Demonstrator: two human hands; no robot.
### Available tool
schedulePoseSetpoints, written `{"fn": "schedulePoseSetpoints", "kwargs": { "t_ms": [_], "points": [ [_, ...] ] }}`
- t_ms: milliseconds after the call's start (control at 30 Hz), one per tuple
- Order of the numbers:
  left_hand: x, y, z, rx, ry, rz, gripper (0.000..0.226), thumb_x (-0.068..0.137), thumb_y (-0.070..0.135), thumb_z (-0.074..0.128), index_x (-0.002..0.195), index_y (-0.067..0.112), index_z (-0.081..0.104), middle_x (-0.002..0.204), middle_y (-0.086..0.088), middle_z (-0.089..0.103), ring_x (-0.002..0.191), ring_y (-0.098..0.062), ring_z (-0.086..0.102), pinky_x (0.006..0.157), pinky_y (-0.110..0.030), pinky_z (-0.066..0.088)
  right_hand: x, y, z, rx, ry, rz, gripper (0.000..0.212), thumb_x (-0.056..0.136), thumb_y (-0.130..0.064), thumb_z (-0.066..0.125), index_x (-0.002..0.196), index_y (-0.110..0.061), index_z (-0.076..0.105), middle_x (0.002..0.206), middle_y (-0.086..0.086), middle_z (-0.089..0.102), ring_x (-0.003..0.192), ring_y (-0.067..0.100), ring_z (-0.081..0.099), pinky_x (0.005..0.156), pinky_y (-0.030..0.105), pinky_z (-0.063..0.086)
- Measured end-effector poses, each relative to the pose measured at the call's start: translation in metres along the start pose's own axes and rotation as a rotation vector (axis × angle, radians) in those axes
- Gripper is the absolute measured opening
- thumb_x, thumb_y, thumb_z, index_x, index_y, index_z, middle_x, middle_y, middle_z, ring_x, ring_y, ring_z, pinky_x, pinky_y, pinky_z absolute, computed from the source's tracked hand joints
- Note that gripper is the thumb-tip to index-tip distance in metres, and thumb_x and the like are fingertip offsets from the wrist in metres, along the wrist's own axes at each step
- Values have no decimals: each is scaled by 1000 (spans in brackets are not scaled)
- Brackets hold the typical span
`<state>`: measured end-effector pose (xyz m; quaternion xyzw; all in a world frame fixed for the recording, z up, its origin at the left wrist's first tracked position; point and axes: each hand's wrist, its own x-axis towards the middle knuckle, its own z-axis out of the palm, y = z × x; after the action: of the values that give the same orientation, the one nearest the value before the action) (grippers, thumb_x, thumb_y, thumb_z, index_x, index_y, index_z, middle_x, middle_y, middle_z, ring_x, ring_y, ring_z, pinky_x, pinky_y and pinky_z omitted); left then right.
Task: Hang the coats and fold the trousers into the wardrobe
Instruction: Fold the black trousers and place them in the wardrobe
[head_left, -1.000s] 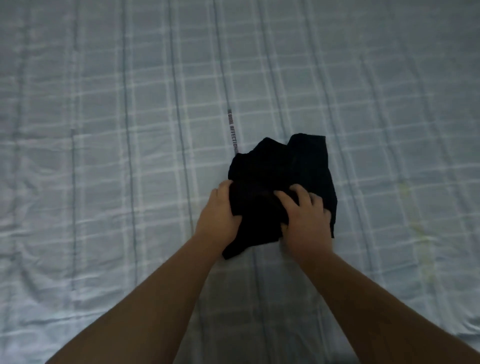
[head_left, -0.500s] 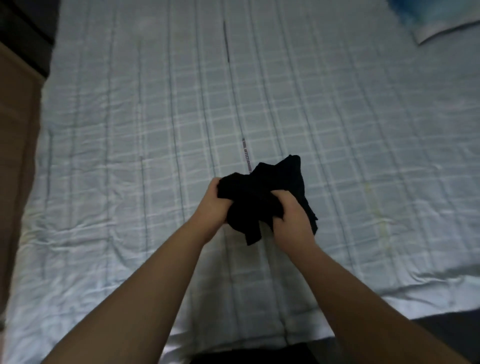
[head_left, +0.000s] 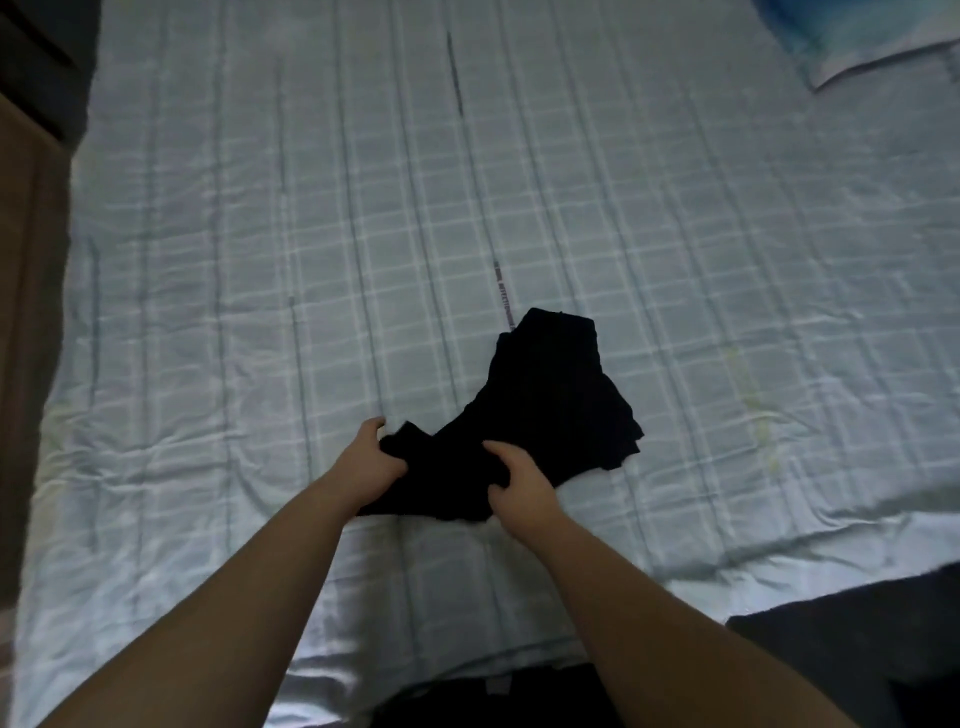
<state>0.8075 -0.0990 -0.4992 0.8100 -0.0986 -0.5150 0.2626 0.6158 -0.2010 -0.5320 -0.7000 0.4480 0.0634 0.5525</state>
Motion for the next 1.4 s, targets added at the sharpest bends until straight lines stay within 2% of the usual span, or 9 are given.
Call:
{"fn": "schedulePoseSetpoints", "kwargs": {
  "t_ms": [167, 300, 433, 600, 800, 967, 1100, 1233, 1400],
  "points": [
    [33, 28, 41, 135, 108, 154, 65, 91, 12, 56, 152, 17, 34, 136, -11, 55, 96, -17, 58, 85, -28, 46, 50, 16, -67, 8, 292, 70, 53, 92, 1, 52, 142, -15, 51, 140, 5, 55, 128, 16, 50, 104, 17, 30],
    [64, 58, 88, 143, 76, 297, 52, 97, 14, 52, 147, 22, 39, 126, 7, 51, 88, 6, 49, 71, -4, 36, 112, 52, -118, -143, 396, 81, 64, 92, -17, 58, 152, -13, 37, 147, 13, 47, 135, 31, 45, 114, 39, 35],
    [88, 81, 126, 150, 51, 385, 54, 95, 10, 52, 147, 18, 40, 136, 3, 52, 117, -10, 53, 96, -19, 39, 146, 78, -117, -410, 208, 201, 85, 90, -49, 56, 159, -27, 13, 142, 13, 48, 126, 37, 51, 105, 57, 40],
    [96, 101, 145, 177, 235, 442, 55, 92, 6, 53, 146, 14, 40, 144, -5, 45, 133, -20, 42, 116, -40, 34, 112, 77, -76, -561, 196, -5, 70, 93, -34, 51, 157, -29, 25, 132, 8, 48, 117, 31, 51, 95, 45, 42],
    [125, 116, 155, 328, 252, 277, 84, 92, 40, 67, 157, 30, 15, 165, -8, 4, 148, -30, 19, 118, -43, 22, 99, 103, -73, -414, -309, -66, 65, 84, -30, 47, 147, -42, 41, 145, 0, 42, 131, 26, 43, 108, 45, 38],
    [150, 105, 153, 274, 149, -43, 82, 83, 44, 74, 149, 23, 31, 145, -15, 44, 121, -32, 55, 99, -36, 48, 122, 110, -113, -28, 54, 45, 24, 87, -10, 51, 83, -30, 64, 84, -6, 65, 76, 13, 60, 72, 27, 43],
    [132, 92, 159, 272, 213, -3, 53, 87, 39, 71, 129, 23, 45, 119, -5, 62, 101, -26, 62, 86, -38, 52, 145, 95, -134, 37, 283, 3, 18, 90, -15, 56, 103, -26, 61, 97, -7, 62, 86, 8, 59, 81, 32, 48],
    [110, 77, 160, 211, 245, 83, 27, 88, 26, 67, 106, 28, 47, 95, 2, 65, 82, -21, 65, 75, -41, 54, 179, 71, -126, 102, 52, -81, 53, 96, -18, 55, 147, -27, 44, 146, -2, 50, 130, 16, 51, 110, 32, 39],
    [77, 44, 150, -25, 222, 122, 30, 85, 2, 62, 93, 28, 51, 83, -3, 64, 65, -17, 63, 64, -37, 56, 182, 61, -108, -3, -357, -52, 70, 99, -17, 51, 158, -39, 21, 151, 3, 45, 136, 20, 48, 110, 26, 34]
  ]
}}
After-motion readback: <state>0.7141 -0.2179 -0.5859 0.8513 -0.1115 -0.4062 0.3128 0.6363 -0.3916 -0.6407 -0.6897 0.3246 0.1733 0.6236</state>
